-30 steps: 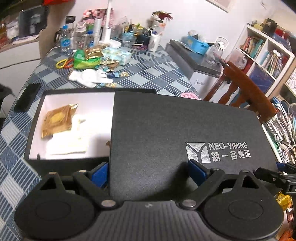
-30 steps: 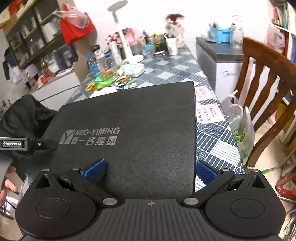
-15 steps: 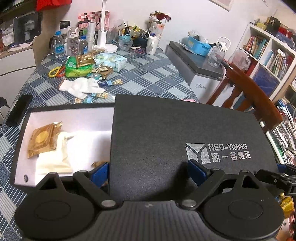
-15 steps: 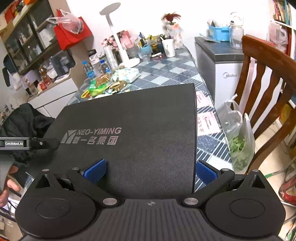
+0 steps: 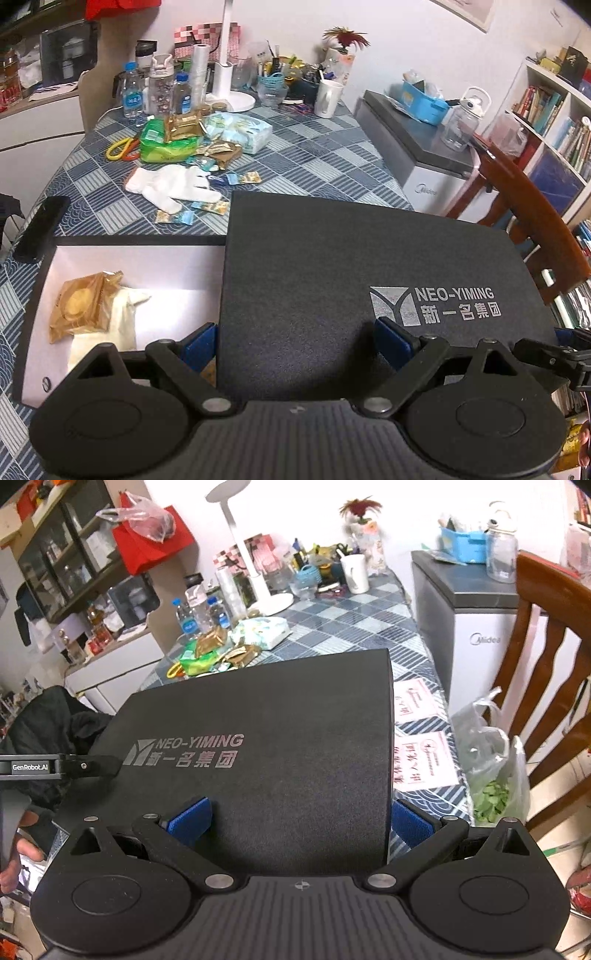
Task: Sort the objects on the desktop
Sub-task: 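Lower the lid with both tools onto the box opening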
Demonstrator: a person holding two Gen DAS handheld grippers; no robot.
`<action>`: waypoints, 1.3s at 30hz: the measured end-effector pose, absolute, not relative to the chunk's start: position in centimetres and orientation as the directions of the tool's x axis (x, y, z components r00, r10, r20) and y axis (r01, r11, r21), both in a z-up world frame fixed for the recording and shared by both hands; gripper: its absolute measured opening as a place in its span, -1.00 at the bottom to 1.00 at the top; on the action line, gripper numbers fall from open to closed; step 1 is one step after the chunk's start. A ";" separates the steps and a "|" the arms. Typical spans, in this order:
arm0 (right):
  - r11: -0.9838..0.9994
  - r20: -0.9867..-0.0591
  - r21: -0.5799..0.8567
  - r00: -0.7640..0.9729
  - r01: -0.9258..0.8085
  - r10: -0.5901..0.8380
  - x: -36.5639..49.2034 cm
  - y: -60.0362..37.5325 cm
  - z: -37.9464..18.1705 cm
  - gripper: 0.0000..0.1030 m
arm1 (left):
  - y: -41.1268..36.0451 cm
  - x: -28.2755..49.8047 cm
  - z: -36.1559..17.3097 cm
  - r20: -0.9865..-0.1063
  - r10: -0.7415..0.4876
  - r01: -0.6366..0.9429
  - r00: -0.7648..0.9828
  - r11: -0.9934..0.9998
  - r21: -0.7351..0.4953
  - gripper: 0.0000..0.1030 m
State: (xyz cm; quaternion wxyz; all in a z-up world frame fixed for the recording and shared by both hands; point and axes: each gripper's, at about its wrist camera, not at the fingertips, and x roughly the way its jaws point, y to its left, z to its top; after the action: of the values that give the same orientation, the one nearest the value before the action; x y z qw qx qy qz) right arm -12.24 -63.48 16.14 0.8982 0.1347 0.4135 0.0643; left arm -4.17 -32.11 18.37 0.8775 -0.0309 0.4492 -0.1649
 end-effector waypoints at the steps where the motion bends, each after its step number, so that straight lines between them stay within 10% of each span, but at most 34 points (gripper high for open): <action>1: 0.955 -0.727 0.297 0.647 -0.007 0.231 -11.8 -63.1 16.1 1.00 | -31.7 -3.9 18.3 -0.780 -0.313 0.256 0.542 0.945 -0.201 1.00; 39: 0.943 -0.775 0.324 0.548 -0.081 0.314 -3.7 -45.7 13.7 1.00 | -14.2 1.6 15.9 -0.823 -0.240 0.154 0.515 0.970 -0.186 1.00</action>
State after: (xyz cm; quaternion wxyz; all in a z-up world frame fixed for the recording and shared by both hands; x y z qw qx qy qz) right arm -3.66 -45.71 13.72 0.8708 0.1261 0.4615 0.1133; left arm 1.59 -14.23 15.88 0.8692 -0.0447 0.4792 -0.1133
